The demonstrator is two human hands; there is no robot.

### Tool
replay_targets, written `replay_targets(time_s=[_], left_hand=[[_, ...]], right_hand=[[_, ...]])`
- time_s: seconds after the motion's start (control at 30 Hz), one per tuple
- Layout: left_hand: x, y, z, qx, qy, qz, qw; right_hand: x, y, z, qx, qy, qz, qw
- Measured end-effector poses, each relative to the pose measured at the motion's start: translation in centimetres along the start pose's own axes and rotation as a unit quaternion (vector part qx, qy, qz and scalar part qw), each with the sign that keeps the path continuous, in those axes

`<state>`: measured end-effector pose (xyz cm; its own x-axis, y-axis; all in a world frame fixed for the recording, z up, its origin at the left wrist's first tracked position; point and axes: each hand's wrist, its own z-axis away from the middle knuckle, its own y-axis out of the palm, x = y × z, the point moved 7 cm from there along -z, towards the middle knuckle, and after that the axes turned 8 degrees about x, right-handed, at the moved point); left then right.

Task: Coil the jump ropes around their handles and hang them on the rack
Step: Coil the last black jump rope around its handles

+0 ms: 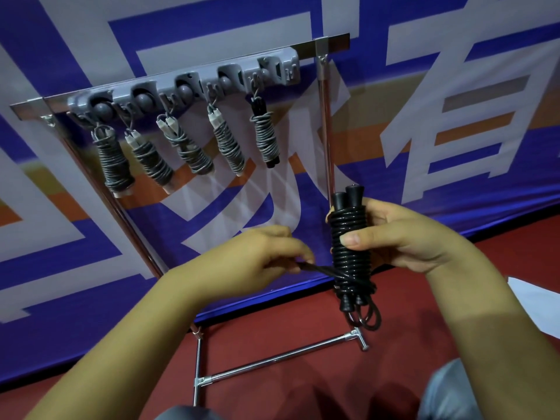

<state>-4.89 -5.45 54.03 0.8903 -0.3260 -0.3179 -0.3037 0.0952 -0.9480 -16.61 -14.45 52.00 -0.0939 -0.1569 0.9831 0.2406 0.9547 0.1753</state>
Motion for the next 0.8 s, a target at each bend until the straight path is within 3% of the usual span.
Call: replay_targets(time_s=[0.07,0.17,0.4,0.5,0.57,0.67,0.8], left_hand=[[0.0,0.0,-0.3,-0.026,0.010,-0.023,0.999],[-0.5,-1.0,-0.3,-0.125,-0.002,-0.043,0.991],[-0.9,-1.3,-1.3,-0.271,-0.010,0.000,0.963],[-0.4,-0.9,-1.4,-0.338,-0.028,0.068,0.938],[0.3,0.0,-1.5,-0.365,-0.092,0.156,0.913],[0.6,2.7,-2.3,-0.359,-0.186,0.367,0.838],[-0.5,4.4,-3.4,-0.343,-0.192,0.505,0.768]], right_hand=[[0.0,0.0,0.0,-0.004,0.002,-0.002,1.000],[0.2,-0.3,0.0,-0.012,-0.003,-0.030,0.999],[1.7,-0.2,-0.3,-0.035,-0.094,-0.161,0.982],[2.2,0.0,-0.1,-0.075,-0.140,-0.219,0.963],[2.6,0.0,0.1,-0.122,-0.172,-0.230,0.950],[2.5,0.2,-0.1,-0.183,-0.201,-0.241,0.932],[1.3,-0.1,-0.2,-0.263,-0.228,-0.271,0.898]])
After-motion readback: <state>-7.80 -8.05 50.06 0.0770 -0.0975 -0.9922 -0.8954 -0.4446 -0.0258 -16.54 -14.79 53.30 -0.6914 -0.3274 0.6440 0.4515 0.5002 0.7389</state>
